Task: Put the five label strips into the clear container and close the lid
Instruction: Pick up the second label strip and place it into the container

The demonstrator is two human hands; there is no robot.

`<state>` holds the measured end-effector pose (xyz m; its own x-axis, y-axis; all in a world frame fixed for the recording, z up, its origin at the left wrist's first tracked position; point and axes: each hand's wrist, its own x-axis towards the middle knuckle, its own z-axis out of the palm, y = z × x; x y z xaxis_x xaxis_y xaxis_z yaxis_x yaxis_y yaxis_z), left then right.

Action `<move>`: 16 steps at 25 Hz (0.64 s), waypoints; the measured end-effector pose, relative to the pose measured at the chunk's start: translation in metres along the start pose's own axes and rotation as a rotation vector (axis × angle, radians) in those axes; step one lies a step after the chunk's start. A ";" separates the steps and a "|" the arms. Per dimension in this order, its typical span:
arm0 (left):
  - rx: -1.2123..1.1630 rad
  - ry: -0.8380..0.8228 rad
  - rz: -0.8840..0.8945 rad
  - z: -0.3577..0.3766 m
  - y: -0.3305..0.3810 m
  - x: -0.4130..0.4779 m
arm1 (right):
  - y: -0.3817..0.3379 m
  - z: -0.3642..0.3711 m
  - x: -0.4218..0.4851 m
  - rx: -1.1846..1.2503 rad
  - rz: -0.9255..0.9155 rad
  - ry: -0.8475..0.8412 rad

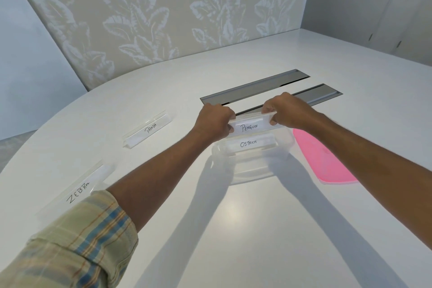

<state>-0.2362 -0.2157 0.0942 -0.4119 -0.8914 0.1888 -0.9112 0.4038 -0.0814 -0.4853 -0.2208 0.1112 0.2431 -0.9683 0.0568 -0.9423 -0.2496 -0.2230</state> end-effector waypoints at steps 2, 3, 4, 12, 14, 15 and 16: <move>0.014 -0.037 -0.006 0.009 0.003 0.004 | 0.004 0.009 0.003 -0.026 -0.011 -0.026; 0.036 -0.060 -0.008 0.012 0.004 0.005 | 0.005 0.014 0.005 -0.041 -0.016 -0.040; 0.058 -0.083 -0.007 0.015 0.004 0.006 | 0.005 0.018 0.007 -0.059 -0.021 -0.053; 0.150 -0.208 0.019 0.042 0.006 0.019 | 0.006 0.052 0.021 -0.223 -0.084 -0.096; 0.166 -0.224 0.014 0.048 0.006 0.020 | 0.007 0.059 0.022 -0.233 -0.090 -0.108; 0.172 -0.230 0.013 0.051 0.006 0.020 | 0.008 0.062 0.023 -0.233 -0.093 -0.109; 0.175 -0.235 0.015 0.053 0.006 0.020 | 0.009 0.065 0.022 -0.233 -0.097 -0.105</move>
<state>-0.2500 -0.2427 0.0453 -0.3960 -0.9172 -0.0436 -0.8836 0.3936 -0.2536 -0.4737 -0.2449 0.0468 0.3456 -0.9376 -0.0369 -0.9381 -0.3462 0.0088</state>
